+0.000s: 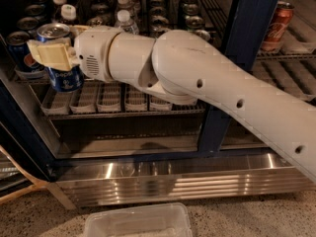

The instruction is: Pick pepsi can from top shelf of fridge

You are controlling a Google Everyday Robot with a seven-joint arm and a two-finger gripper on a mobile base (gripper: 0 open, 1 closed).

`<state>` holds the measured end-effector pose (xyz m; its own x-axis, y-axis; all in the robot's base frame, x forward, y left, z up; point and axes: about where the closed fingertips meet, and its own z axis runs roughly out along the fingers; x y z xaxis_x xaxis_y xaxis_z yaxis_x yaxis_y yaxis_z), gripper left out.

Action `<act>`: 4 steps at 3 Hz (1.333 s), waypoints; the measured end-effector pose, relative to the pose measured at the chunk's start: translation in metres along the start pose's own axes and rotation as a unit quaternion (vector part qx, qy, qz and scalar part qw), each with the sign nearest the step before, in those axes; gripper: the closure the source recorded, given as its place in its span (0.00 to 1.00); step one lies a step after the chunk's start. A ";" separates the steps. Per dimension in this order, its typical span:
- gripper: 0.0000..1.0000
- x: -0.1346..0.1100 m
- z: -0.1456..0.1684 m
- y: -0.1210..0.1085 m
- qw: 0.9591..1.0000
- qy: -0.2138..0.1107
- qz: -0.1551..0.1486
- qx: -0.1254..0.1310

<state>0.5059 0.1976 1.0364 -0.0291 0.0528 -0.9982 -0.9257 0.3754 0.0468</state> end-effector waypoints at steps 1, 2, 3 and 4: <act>1.00 0.018 -0.006 0.015 1.000 0.007 0.012 -0.025; 1.00 0.048 -0.024 0.066 0.996 0.024 0.025 -0.083; 1.00 0.070 -0.054 0.144 0.989 0.042 0.024 -0.143; 1.00 0.082 -0.081 0.204 0.984 0.047 0.022 -0.173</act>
Offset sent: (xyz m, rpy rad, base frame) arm -0.1964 -0.0235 -0.0905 -0.0853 0.1008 0.3887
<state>0.2845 0.2036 0.9609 -0.0921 -0.0292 -0.9953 -0.9952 0.0361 0.0911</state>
